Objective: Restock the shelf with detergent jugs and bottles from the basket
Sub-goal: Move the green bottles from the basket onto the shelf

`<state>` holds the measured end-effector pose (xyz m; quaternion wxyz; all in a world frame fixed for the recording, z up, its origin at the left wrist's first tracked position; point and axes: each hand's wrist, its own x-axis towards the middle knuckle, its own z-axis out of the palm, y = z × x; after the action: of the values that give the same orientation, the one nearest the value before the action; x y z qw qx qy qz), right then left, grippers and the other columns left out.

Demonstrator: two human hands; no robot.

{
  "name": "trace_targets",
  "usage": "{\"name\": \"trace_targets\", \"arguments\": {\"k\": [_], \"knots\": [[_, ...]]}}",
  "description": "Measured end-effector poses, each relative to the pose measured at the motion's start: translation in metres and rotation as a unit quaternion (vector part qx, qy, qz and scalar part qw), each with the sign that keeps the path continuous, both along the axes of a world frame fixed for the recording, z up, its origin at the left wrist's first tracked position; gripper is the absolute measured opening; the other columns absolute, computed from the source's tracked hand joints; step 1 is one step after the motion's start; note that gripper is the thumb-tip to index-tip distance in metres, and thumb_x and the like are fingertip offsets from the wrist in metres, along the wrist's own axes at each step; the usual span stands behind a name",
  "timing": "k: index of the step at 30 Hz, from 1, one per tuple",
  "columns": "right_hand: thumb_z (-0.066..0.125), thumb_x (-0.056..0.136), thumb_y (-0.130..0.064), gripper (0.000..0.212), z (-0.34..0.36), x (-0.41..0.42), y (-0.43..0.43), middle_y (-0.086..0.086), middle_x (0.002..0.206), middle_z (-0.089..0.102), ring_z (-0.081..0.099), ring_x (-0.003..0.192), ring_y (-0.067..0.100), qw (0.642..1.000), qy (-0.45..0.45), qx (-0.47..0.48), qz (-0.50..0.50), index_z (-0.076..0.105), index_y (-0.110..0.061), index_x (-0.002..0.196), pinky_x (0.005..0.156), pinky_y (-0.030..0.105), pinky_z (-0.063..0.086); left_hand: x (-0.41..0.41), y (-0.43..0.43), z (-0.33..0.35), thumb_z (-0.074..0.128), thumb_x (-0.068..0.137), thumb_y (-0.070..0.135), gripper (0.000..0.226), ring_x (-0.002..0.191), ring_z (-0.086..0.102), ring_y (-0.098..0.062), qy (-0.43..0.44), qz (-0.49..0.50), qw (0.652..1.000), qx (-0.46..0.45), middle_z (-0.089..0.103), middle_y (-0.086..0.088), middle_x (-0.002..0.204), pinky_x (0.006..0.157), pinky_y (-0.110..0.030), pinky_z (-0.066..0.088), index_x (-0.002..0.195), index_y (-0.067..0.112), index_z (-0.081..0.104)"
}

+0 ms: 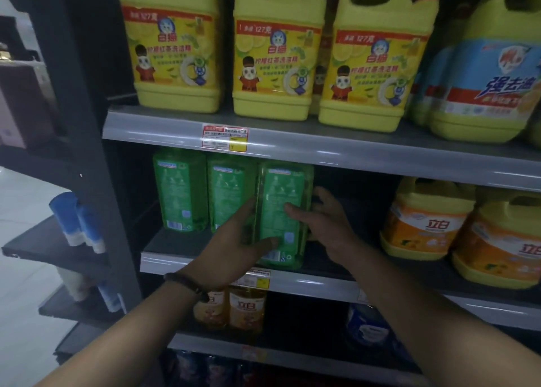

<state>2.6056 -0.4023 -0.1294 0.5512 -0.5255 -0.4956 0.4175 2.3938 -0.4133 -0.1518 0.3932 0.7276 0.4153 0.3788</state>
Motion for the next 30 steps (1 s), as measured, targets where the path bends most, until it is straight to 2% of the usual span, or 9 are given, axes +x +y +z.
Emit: {"name": "trace_targets", "arguments": {"k": [2, 6, 8, 10, 14, 19, 22, 26, 30], "knots": [[0.087, 0.085, -0.004, 0.046, -0.006, 0.0, 0.014, 0.005, 0.109, 0.082, 0.08, 0.096, 0.019, 1.0, 0.009, 0.022, 0.009, 0.062, -0.011, 0.124, 0.074, 0.034, 0.066, 0.001, 0.011, 0.0, 0.078, 0.094, 0.03, 0.091, 0.127, 0.046, 0.015, 0.02, 0.002, 1.0, 0.005, 0.028, 0.05, 0.136, 0.11, -0.015, 0.042, 0.161, 0.047, 0.018], [0.087, 0.084, 0.0, 0.051, -0.033, 0.001, 0.04, 0.005, 0.115, 0.079, 0.078, 0.103, 0.017, 0.998, -0.036, 0.057, 0.013, 0.059, -0.017, 0.124, 0.082, 0.035, 0.065, 0.008, 0.024, -0.008, 0.076, 0.095, 0.029, 0.083, 0.118, 0.054, 0.004, 0.064, 0.005, 0.998, 0.007, 0.045, 0.027, 0.133, 0.1, -0.009, 0.046, 0.148, 0.058, 0.019], [0.087, 0.086, -0.006, 0.051, -0.041, 0.003, 0.05, 0.0, 0.117, 0.077, 0.077, 0.103, 0.013, 0.995, -0.073, 0.069, 0.004, 0.058, -0.022, 0.124, 0.083, 0.035, 0.065, 0.013, 0.029, -0.014, 0.076, 0.095, 0.032, 0.09, 0.128, 0.053, -0.016, 0.094, 0.005, 0.996, 0.004, 0.044, 0.006, 0.136, 0.11, -0.028, 0.047, 0.161, 0.044, 0.015], [0.088, 0.087, -0.017, 0.05, -0.041, 0.007, 0.059, -0.008, 0.115, 0.076, 0.076, 0.102, 0.008, 0.99, -0.122, 0.068, -0.001, 0.057, -0.029, 0.125, 0.086, 0.039, 0.064, 0.016, 0.032, -0.02, 0.074, 0.096, 0.035, 0.091, 0.138, 0.045, -0.022, 0.125, 0.004, 0.992, -0.013, 0.037, -0.001, 0.148, 0.116, -0.033, 0.041, 0.166, 0.029, 0.015], [0.087, 0.088, -0.031, 0.049, -0.039, 0.012, 0.066, -0.014, 0.111, 0.073, 0.076, 0.105, 0.017, 0.986, -0.165, 0.037, 0.008, 0.057, -0.038, 0.126, 0.088, 0.056, 0.065, 0.02, 0.035, -0.028, 0.072, 0.097, 0.041, 0.093, 0.149, 0.036, -0.023, 0.151, 0.009, 0.988, -0.016, 0.024, 0.0, 0.166, 0.123, -0.039, 0.035, 0.168, 0.022, 0.015], [0.085, 0.09, -0.032, 0.054, -0.036, 0.008, 0.063, -0.01, 0.116, 0.072, 0.073, 0.11, 0.018, 0.978, -0.207, 0.027, -0.011, 0.053, -0.03, 0.134, 0.095, 0.051, 0.062, 0.022, 0.033, -0.031, 0.072, 0.097, 0.04, 0.088, 0.152, 0.037, -0.023, 0.133, 0.015, 0.991, -0.015, 0.024, 0.004, 0.171, 0.124, -0.044, 0.036, 0.167, 0.023, 0.021], [0.085, 0.09, -0.034, 0.067, -0.036, 0.004, 0.051, -0.002, 0.123, 0.071, 0.07, 0.115, 0.022, 0.971, -0.236, 0.019, -0.044, 0.048, -0.018, 0.143, 0.1, 0.04, 0.058, 0.02, 0.018, -0.029, 0.072, 0.097, 0.034, 0.077, 0.147, 0.043, -0.018, 0.133, 0.032, 0.99, 0.019, 0.038, 0.003, 0.163, 0.121, -0.037, 0.038, 0.162, 0.023, 0.033], [0.086, 0.088, -0.039, 0.083, -0.04, 0.006, 0.009, -0.002, 0.117, 0.063, 0.069, 0.107, 0.019, 0.962, -0.255, 0.018, -0.093, 0.04, -0.018, 0.155, 0.095, 0.037, 0.057, 0.011, -0.019, -0.031, 0.072, 0.098, 0.025, 0.036, 0.114, 0.065, -0.006, 0.116, 0.021, 0.99, 0.079, 0.068, 0.011, 0.125, 0.093, -0.018, 0.051, 0.133, 0.024, 0.065], [0.08, 0.095, -0.031, 0.043, -0.058, 0.018, -0.048, -0.001, 0.103, 0.072, 0.07, 0.094, 0.015, 0.942, -0.311, 0.065, -0.105, 0.062, -0.019, 0.132, 0.089, 0.038, 0.058, 0.005, -0.057, -0.059, 0.072, 0.097, 0.028, 0.011, 0.086, 0.072, -0.001, 0.142, -0.031, 0.987, 0.065, 0.077, 0.015, 0.099, 0.078, -0.022, 0.057, 0.108, 0.028, 0.076]]}}
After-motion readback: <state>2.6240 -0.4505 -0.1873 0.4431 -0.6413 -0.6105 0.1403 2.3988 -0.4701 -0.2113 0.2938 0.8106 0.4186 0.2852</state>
